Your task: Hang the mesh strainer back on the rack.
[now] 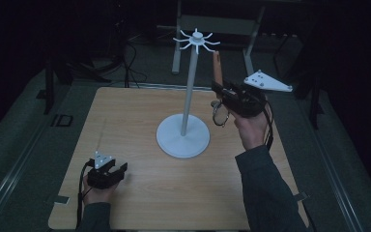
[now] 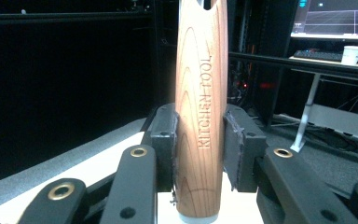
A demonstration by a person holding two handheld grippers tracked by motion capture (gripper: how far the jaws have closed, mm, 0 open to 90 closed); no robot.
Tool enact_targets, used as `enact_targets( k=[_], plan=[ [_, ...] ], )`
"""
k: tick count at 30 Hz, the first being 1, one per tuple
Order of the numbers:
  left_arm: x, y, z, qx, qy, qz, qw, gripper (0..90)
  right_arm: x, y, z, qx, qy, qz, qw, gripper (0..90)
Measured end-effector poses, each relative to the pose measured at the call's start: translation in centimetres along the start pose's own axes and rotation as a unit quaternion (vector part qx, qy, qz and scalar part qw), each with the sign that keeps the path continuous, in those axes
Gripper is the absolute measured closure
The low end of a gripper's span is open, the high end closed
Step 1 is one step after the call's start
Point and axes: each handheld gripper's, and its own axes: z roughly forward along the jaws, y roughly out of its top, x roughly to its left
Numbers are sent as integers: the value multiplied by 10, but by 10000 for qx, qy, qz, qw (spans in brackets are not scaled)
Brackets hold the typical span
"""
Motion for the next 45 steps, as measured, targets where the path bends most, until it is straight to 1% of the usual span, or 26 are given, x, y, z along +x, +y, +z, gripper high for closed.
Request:
enact_targets(
  k=[8, 13, 19, 30, 45],
  plan=[
    [0, 0, 0, 4, 0, 6, 10000, 478, 0, 6, -1, -94, -56, 17, 9999, 676],
    [0, 0, 0, -5, 6, -6, 10000, 478, 1, 10, 0, -86, -114, -48, 9999, 676],
    [0, 0, 0, 6, 9, 7, 10000, 478, 2, 14, 2, -103, -137, -50, 9998, 677],
    [0, 0, -1, -8, 11, 0, 10000, 478, 2, 15, 8, -36, -154, -28, 9999, 677],
    [0, 0, 0, -4, -7, -6, 10000, 478, 4, 16, 17, 88, -200, -74, 9997, 677]
  ],
)
